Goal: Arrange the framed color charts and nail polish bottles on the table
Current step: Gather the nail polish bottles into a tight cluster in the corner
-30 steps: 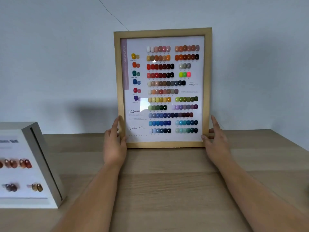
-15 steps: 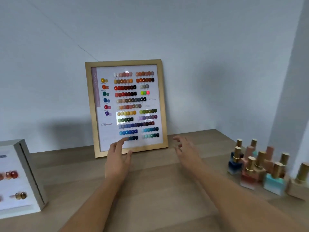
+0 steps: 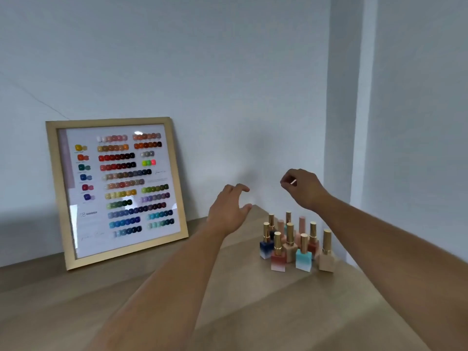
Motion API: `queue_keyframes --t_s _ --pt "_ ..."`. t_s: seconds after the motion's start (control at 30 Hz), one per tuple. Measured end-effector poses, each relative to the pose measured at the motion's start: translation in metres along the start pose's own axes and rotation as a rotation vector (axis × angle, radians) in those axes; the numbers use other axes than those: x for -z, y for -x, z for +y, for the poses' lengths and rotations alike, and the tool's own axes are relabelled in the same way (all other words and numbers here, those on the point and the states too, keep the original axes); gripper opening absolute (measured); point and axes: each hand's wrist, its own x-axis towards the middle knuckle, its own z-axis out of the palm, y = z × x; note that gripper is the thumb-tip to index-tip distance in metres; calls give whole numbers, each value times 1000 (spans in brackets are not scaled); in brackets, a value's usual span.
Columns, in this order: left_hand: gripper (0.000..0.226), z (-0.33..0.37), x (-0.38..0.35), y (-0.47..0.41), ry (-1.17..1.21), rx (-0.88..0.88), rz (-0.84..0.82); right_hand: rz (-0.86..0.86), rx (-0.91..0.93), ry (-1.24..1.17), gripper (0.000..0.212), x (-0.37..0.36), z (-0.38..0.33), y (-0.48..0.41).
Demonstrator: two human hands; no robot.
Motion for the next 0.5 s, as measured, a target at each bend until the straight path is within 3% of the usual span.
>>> queue_keyframes --t_s 0.23,0.5 --pt "39 19 -46 -30 -22 27 -220 -140 -69 94 15 10 51 3" --pt "27 18 -76 -57 -53 54 -373 -342 -84 162 27 -9 66 -16"
